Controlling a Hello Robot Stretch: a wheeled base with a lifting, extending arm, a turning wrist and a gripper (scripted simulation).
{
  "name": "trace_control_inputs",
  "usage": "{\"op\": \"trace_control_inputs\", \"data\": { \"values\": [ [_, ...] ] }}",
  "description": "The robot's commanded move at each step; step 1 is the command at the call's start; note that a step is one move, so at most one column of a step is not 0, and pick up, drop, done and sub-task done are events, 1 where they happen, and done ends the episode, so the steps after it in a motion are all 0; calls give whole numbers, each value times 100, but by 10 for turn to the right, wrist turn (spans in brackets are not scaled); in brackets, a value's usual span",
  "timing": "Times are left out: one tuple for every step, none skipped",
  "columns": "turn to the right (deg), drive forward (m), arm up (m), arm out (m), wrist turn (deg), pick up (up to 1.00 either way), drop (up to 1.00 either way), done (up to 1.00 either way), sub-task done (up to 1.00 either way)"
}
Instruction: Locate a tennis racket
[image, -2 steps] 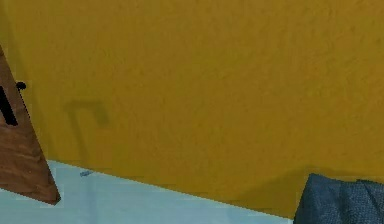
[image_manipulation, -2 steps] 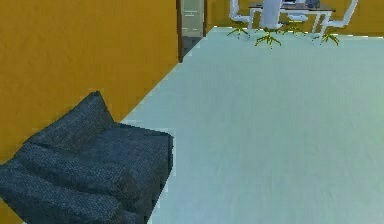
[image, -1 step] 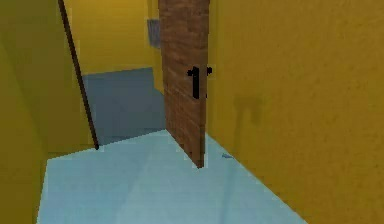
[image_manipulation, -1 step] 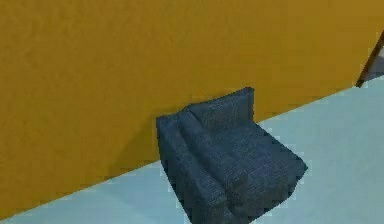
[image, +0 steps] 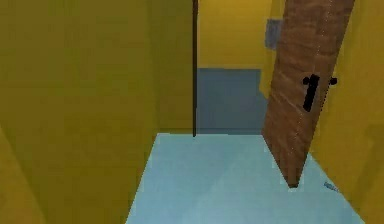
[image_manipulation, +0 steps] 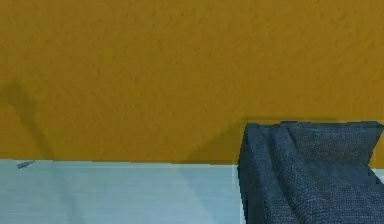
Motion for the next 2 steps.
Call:
{"op": "trace_control_inputs", "data": {
  "values": [
    [0, 40, 0, 0, 0, 0, 0, 0, 0],
    [150, 0, 0, 0, 0, 0, 0, 0, 0]
  ]
}}
